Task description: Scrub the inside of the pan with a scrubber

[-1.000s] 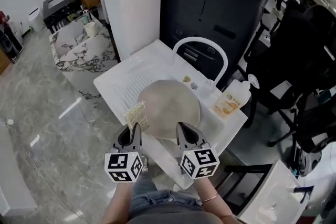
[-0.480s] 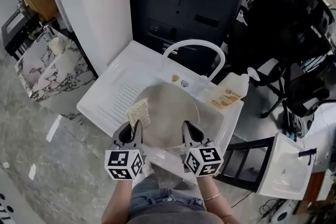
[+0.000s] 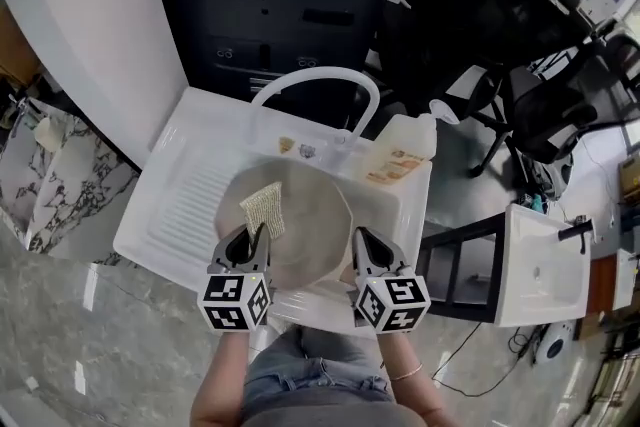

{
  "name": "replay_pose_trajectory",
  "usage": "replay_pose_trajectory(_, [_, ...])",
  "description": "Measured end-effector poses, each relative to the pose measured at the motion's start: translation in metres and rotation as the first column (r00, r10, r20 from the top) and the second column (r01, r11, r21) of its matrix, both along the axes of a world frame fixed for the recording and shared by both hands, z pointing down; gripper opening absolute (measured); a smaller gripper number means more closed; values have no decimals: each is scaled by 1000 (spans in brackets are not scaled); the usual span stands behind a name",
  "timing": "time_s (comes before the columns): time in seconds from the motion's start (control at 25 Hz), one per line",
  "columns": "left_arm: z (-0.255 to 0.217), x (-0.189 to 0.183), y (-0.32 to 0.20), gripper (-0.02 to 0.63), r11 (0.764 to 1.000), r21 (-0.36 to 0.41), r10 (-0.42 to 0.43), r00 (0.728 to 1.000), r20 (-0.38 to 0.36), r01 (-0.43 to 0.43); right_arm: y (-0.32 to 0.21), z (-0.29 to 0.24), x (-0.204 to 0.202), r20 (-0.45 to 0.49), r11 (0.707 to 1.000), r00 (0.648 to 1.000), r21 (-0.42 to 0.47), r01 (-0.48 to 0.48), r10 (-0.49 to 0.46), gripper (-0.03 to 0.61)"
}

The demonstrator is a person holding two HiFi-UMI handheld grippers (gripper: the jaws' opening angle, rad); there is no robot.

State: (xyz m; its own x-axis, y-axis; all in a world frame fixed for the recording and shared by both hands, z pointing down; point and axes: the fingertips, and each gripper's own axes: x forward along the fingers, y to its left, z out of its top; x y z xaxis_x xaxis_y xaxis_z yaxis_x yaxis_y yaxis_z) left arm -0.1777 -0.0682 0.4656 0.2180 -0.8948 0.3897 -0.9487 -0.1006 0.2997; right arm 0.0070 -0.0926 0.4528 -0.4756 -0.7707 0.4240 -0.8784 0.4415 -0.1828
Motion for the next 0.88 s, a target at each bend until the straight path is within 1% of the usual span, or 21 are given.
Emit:
replay_pose_trajectory(0.12, [5, 15, -13, 64, 998, -17, 53, 999, 6, -52, -7, 3, 11, 3, 999, 999, -6, -33, 33, 11])
replay_pose_trajectory(0.32, [13, 32, -34, 64, 992, -48, 113, 993, 12, -113, -25, 8, 26, 12, 997, 997, -16, -80, 80, 11])
replay_pose_trajectory(0.44, [19, 44, -48, 64, 983, -72, 173, 985, 21, -171, -34, 9, 35, 15, 994, 994, -24, -106, 106, 11])
replay_pose_trajectory(0.56, [29, 62, -59, 64, 964, -107, 246, 969, 11, -244, -39, 15, 47, 18, 990, 990, -45, -136, 137, 11])
replay_pose_trajectory(0.64, [38, 77, -61, 64, 941, -136, 311, 950, 2, -308, -42, 21, 54, 20, 986, 988, -63, -154, 155, 11])
replay_pose_trajectory(0.72, [45, 94, -60, 64, 905, -164, 396, 918, -10, -392, -45, 26, 59, 21, 983, 986, -77, -166, 168, 11])
replay_pose_trajectory(0.76, [49, 102, -59, 64, 879, -177, 446, 895, -18, -442, -46, 28, 61, 22, 982, 985, -83, -171, 173, 11])
replay_pose_trajectory(0.88, [60, 124, -51, 64, 785, -216, 588, 808, -31, -580, -50, 33, 65, 25, 978, 982, -98, -183, 186, 11])
